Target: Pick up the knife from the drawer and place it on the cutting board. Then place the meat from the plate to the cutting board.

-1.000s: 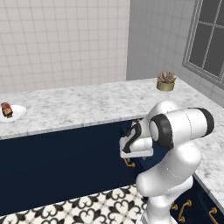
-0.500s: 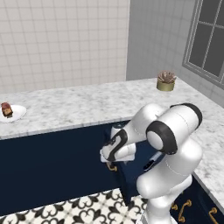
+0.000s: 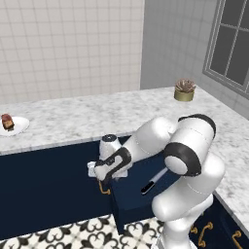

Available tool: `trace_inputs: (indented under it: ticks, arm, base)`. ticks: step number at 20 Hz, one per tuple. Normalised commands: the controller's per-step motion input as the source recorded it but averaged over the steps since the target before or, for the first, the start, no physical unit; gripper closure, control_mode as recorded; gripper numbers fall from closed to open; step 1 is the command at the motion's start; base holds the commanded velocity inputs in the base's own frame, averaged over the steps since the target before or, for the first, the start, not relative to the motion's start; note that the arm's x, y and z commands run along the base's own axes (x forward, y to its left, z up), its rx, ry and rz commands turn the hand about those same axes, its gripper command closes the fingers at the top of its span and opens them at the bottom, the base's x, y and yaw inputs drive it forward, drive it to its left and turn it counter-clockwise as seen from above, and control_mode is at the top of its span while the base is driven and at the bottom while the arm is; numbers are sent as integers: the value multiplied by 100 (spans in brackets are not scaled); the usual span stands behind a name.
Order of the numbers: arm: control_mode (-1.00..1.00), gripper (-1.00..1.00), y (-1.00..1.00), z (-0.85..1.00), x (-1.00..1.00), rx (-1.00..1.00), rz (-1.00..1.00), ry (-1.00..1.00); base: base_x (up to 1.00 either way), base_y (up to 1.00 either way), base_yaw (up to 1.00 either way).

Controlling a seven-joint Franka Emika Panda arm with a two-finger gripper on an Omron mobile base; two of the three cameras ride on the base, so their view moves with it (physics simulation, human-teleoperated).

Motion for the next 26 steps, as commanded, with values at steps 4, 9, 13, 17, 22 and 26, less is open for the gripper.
trace_inputs:
  ticks: [4,9,13,17,22,26]
  arm:
    - [-100,-100,69,35,17,0,-8,-3]
    - [-100,-100,-44,37,-16,2,-9,-3]
    - [-100,-100,-100,100,-31,7,-29,-2]
    - [-100,-100,-100,56,-13,2,-40,19]
    - [-100,-100,-100,-10,0,0,-37,27]
    - [-100,-100,-82,-70,21,0,-17,17]
  base:
    - [0,0,0]
    - [0,0,0]
    - [0,0,0]
    - [0,0,0]
    - [0,0,0]
    - [0,0,0]
